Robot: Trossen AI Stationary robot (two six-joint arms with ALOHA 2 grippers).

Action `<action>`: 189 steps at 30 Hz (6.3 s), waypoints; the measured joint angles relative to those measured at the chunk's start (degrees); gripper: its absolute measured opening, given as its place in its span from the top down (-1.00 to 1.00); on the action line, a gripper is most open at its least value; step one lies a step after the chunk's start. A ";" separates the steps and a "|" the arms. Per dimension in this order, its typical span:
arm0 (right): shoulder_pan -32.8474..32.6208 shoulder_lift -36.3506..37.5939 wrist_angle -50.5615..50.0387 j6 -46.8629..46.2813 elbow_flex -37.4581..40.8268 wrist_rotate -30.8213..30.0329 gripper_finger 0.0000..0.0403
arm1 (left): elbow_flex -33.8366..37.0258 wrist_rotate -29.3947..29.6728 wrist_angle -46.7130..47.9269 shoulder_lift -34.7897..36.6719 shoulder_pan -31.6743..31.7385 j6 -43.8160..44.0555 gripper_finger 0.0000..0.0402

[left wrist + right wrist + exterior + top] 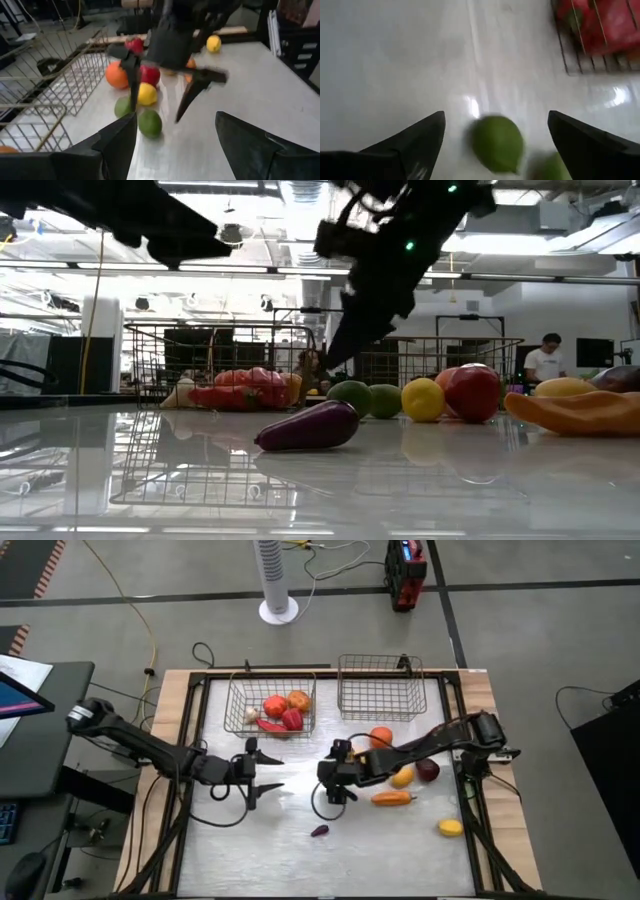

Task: Sort produce into baskets
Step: Put the bottom green lime into the right gold wire basket, then put the green lime into the right gold wire basket, then put the bottom tomato into the right gold wire basket

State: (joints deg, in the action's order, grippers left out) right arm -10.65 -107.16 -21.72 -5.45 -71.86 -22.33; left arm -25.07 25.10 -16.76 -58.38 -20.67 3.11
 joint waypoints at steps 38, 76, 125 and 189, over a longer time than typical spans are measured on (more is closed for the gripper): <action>10.36 18.14 -21.26 -3.11 -7.19 -17.41 -0.19 | -9.09 11.95 7.02 12.01 11.53 -22.48 -0.28; 10.29 -0.75 -19.80 -15.55 -5.15 4.13 -0.49 | -8.69 -5.33 21.76 17.17 20.69 -13.22 -0.28; 9.47 -0.25 -28.96 -19.62 -8.36 7.46 -0.05 | -8.69 -5.23 24.59 17.17 20.69 -13.08 -0.28; 3.45 19.72 -26.07 -37.73 14.76 4.04 -0.42 | -8.69 -5.29 27.75 17.17 20.70 -11.64 -0.28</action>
State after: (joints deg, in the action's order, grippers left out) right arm -7.21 -87.44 -47.78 -43.19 -57.10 -18.28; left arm -33.76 19.81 10.99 -41.21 0.03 -8.54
